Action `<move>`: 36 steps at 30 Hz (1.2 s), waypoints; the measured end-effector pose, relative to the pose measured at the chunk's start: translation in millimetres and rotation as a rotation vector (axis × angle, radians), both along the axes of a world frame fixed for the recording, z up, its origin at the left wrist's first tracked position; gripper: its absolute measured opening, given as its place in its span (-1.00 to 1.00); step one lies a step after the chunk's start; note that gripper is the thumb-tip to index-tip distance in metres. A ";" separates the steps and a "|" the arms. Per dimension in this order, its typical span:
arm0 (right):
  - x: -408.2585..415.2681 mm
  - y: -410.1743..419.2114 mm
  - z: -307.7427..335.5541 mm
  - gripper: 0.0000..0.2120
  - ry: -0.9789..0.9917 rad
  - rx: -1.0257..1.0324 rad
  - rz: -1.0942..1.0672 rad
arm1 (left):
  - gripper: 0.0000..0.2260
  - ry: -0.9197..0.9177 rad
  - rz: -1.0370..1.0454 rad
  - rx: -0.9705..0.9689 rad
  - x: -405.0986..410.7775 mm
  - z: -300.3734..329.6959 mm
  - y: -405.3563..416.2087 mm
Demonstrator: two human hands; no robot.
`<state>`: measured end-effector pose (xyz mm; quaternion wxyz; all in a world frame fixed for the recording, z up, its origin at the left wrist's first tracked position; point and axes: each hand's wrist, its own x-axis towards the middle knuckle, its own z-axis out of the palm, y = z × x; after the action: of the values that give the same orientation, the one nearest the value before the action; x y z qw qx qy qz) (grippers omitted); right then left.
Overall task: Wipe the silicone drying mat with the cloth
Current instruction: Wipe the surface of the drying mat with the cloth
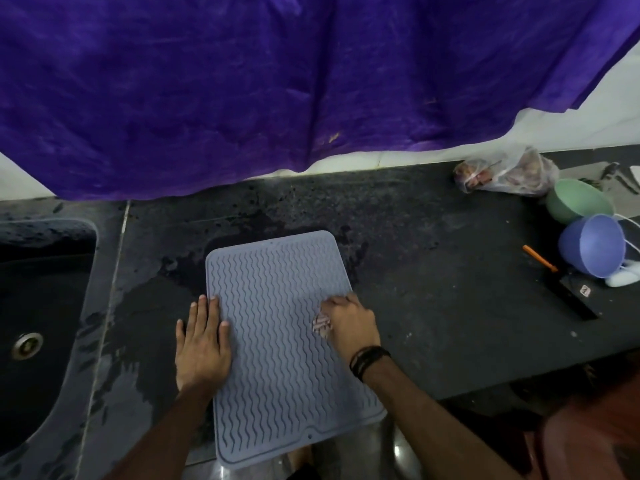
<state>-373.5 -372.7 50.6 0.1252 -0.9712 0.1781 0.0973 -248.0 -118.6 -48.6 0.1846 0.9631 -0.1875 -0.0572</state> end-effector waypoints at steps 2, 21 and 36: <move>17.5 -4.7 -0.8 -0.61 -0.001 -0.007 -0.011 | -0.41 0.007 0.002 -0.012 -0.1 0.8 0.4; 51.2 -12.1 -6.9 -0.66 0.021 -0.041 0.017 | -0.40 0.020 0.009 -0.003 3.1 11.1 -2.5; 48.3 -15.1 -13.6 -0.59 -0.006 -0.006 0.059 | -0.40 0.003 0.074 0.014 47.0 5.7 -24.3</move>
<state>-325.2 -387.8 36.9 0.1199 -0.9766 0.1494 0.0973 -201.0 -142.9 -43.0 0.1800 0.9706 -0.1509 -0.0533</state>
